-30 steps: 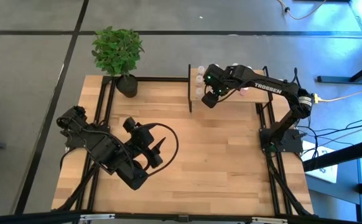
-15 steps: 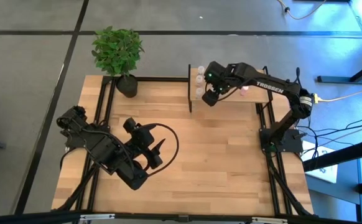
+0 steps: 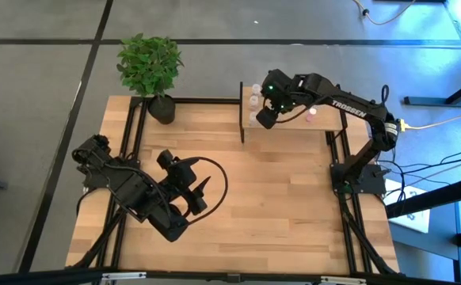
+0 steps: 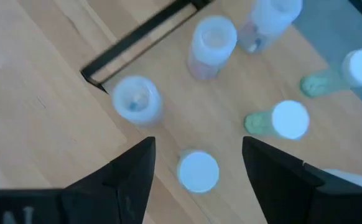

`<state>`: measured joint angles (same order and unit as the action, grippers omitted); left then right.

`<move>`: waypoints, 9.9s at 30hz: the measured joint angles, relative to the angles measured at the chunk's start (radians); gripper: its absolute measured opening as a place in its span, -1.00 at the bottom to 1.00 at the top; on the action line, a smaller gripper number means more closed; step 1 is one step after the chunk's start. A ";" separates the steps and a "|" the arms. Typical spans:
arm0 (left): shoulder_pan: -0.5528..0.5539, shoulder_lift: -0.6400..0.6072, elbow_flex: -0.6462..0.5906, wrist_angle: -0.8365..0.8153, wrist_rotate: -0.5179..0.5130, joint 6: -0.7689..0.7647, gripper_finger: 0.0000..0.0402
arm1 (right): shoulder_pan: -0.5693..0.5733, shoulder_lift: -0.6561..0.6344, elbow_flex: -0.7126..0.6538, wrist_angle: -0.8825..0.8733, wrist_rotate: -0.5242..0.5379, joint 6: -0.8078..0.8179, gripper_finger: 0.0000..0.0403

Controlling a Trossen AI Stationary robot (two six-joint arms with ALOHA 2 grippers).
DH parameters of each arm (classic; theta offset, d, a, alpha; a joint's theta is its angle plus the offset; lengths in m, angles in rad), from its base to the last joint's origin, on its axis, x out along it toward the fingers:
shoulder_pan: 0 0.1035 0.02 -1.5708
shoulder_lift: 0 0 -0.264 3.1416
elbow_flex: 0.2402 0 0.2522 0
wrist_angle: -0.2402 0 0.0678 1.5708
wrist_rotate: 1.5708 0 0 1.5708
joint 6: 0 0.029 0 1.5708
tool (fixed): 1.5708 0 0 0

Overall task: Pick and place medicine bottles onto shelf by color
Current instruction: Put the white pill bottle aligned with the other white pill bottles on the shelf

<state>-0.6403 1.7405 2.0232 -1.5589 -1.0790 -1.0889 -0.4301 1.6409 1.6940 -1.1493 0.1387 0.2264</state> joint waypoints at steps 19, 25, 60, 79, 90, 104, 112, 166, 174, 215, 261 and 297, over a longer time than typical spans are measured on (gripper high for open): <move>-0.003 -0.039 0.000 -0.012 0.182 -0.058 0.33 | 0.114 -0.001 0.357 -0.138 0.001 -0.175 0.20; 0.024 -0.085 0.000 -0.012 0.379 -0.123 0.33 | 0.283 -0.001 0.439 -0.136 -0.001 -0.284 0.17; 0.195 -0.394 -0.830 0.035 0.998 -0.620 0.33 | 0.783 -0.001 0.527 0.090 0.000 -0.333 0.16; 0.200 -0.393 -1.148 0.262 1.031 -0.709 0.33 | 0.783 -0.001 0.527 0.101 0.000 -0.332 0.16; 0.199 -0.393 -1.257 0.391 1.011 -0.704 0.33 | 0.782 -0.001 0.527 0.100 0.000 -0.334 0.16; 0.199 -0.393 -1.328 0.510 0.985 -0.709 0.24 | 0.782 -0.001 0.527 0.100 0.000 -0.333 0.16; 0.199 -0.393 -1.333 0.533 0.998 -0.713 -0.05 | 0.782 -0.001 0.527 0.100 0.000 -0.332 0.16; 0.484 0.157 -0.438 0.739 0.973 0.444 -0.38 | 0.788 -0.055 0.526 -0.293 0.283 0.191 0.16; 0.497 0.309 -0.367 0.728 1.026 0.523 -0.38 | 0.788 -0.056 0.526 -0.297 0.256 0.188 0.16; 0.487 0.370 -0.366 0.681 1.039 0.467 -0.29 | 0.788 -0.056 0.526 -0.283 0.251 0.158 0.16; 0.322 0.146 -0.075 0.174 0.810 0.310 0.47 | 0.787 -0.056 0.526 -0.256 0.251 0.158 0.16; 0.024 -0.175 -0.076 0.020 0.412 -0.062 0.47 | 0.763 0.227 0.507 -0.152 0.000 -0.135 0.16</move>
<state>-0.6160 1.5656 1.9476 -1.5388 -0.6666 -1.1507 0.3328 1.8677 2.2013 -1.3009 0.1383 0.0912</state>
